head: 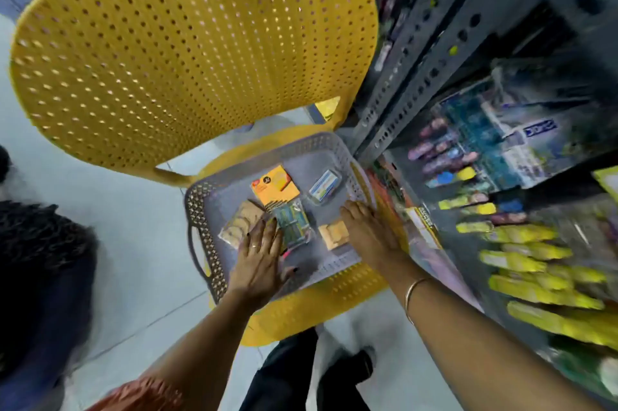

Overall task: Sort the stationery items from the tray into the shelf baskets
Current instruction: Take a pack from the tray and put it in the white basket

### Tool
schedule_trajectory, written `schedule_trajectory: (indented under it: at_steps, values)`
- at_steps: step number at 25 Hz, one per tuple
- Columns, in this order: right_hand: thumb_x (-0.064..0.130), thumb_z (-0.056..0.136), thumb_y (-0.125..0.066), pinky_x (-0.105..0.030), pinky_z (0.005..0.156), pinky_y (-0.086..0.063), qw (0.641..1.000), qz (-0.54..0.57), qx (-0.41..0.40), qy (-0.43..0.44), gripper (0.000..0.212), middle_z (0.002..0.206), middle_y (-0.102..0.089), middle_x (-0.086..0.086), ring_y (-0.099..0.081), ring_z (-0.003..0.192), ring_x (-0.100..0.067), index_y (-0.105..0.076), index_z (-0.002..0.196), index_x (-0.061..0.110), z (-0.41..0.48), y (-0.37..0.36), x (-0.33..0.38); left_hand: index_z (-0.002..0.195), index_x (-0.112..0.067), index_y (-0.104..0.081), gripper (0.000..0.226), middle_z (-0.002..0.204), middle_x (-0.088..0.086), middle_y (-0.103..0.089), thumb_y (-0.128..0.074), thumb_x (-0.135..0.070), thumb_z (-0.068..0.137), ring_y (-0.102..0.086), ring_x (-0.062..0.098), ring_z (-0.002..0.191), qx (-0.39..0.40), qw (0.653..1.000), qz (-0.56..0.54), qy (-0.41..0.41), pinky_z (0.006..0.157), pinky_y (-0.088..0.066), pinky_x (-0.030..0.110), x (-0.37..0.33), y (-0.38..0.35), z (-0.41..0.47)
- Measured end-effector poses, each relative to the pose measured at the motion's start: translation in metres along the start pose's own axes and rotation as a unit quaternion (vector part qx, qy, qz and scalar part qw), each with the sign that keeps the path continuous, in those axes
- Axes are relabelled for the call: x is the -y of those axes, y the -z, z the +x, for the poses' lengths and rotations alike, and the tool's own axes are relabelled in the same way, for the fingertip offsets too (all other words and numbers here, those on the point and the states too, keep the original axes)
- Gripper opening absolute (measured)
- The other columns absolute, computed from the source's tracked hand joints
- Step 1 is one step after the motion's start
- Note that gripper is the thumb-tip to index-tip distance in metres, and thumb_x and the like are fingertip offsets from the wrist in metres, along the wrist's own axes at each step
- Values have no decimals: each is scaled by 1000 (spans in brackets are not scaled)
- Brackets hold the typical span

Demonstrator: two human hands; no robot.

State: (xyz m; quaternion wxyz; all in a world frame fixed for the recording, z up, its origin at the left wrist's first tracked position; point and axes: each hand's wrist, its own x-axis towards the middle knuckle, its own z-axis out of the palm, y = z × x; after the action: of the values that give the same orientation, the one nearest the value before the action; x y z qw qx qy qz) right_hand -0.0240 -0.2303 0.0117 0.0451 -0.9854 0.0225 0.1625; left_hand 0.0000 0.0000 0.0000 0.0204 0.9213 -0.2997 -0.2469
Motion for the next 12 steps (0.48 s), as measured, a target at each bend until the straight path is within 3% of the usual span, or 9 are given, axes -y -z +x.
schedule_trajectory:
  at_steps: [3,7,12]
  values:
    - [0,70,-62,-44,93,-50,996,55,35,65,37,114,-63,-20,-58,108,-36,-59,106,2,6,-16,-2,136,0,-42,88,146,21,-33,-10,-67,90,-27,41,133,-29,998,3,-47,107,-17,50,-6,-20,-4]
    - [1,49,-78,-37,71,-55,997,-17,32,73,44,87,-66,-13,-63,85,-32,-61,89,10,9,-22,-1,134,-4,-45,82,145,17,-36,-13,-65,91,-26,38,135,-37,997,-9,-63,104,-27,58,-21,-31,-9]
    - [1,48,-79,-35,64,-55,996,-38,-5,82,46,85,-65,-12,-62,81,-31,-60,89,11,9,-26,-1,124,-2,-54,84,142,19,-41,-9,-64,92,-30,39,133,-14,999,-25,-34,100,-31,60,-28,-39,-12]
